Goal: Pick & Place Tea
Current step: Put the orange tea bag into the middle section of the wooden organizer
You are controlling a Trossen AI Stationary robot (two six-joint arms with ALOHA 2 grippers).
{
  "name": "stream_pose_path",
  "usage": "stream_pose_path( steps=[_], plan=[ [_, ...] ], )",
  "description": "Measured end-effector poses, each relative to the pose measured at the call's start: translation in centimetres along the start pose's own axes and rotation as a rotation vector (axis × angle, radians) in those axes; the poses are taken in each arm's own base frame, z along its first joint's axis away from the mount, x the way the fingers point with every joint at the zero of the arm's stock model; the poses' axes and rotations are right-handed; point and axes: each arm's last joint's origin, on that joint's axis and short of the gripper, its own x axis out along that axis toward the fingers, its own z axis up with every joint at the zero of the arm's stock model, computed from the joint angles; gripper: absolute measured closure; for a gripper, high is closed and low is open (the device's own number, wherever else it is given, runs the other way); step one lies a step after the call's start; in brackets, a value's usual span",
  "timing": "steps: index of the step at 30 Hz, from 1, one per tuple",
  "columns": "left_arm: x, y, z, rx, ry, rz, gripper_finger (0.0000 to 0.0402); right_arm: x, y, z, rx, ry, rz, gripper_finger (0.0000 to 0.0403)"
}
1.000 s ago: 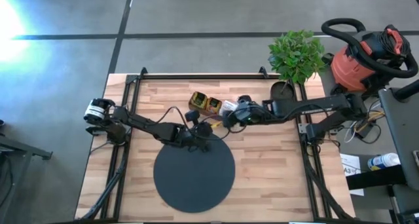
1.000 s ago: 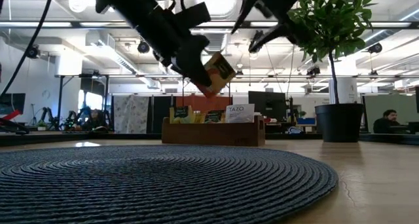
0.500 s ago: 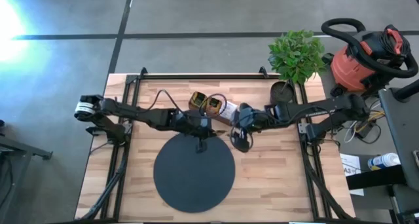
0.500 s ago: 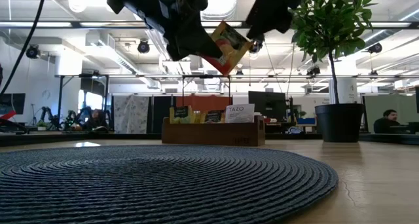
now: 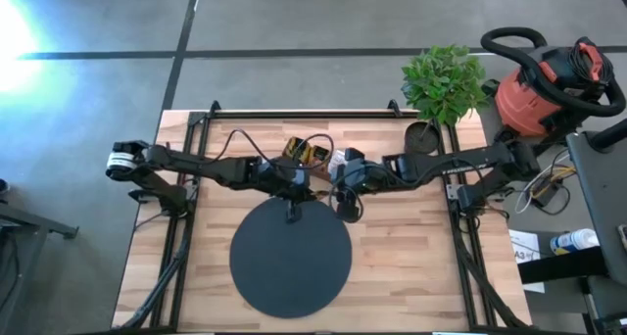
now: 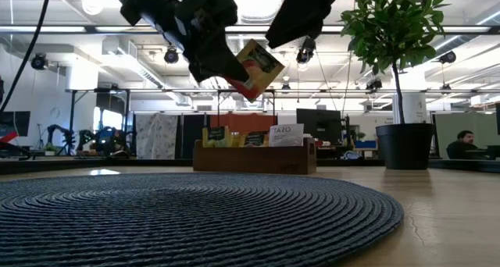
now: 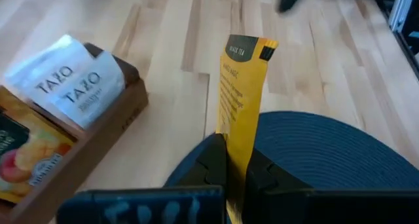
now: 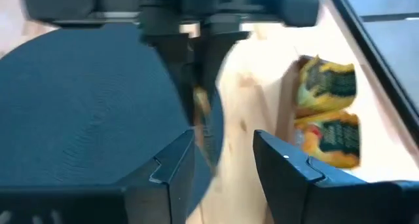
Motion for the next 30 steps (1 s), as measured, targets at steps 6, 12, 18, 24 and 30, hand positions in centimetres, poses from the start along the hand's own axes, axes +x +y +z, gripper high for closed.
stream_pose_path(
  steps=[6, 12, 18, 24, 30],
  plan=[
    [-1.5, 0.7, -0.5, 0.011, -0.052, 0.005, 0.0394, 2.1, -0.4, 0.5, 0.007, 0.033, 0.020, 0.0262],
    [-2.2, 1.5, -1.1, 0.021, -0.078, -0.022, 0.0394, 3.4, -0.8, 1.8, 0.005, 0.033, 0.023, 0.0275],
    [-2.1, 1.6, -2.0, 0.038, -0.064, -0.032, 0.0394, 3.9, -1.2, 2.9, 0.003, 0.090, 0.004, 0.0315],
    [-2.1, 2.0, -2.0, 0.065, -0.102, -0.023, 0.0392, 4.5, -1.1, 3.1, 0.005, 0.177, -0.003, 0.0383],
    [-2.2, 2.2, -2.1, 0.060, -0.107, -0.016, 0.0379, 4.3, -1.3, 3.8, 0.081, 0.182, -0.002, 0.0394]
  ],
)
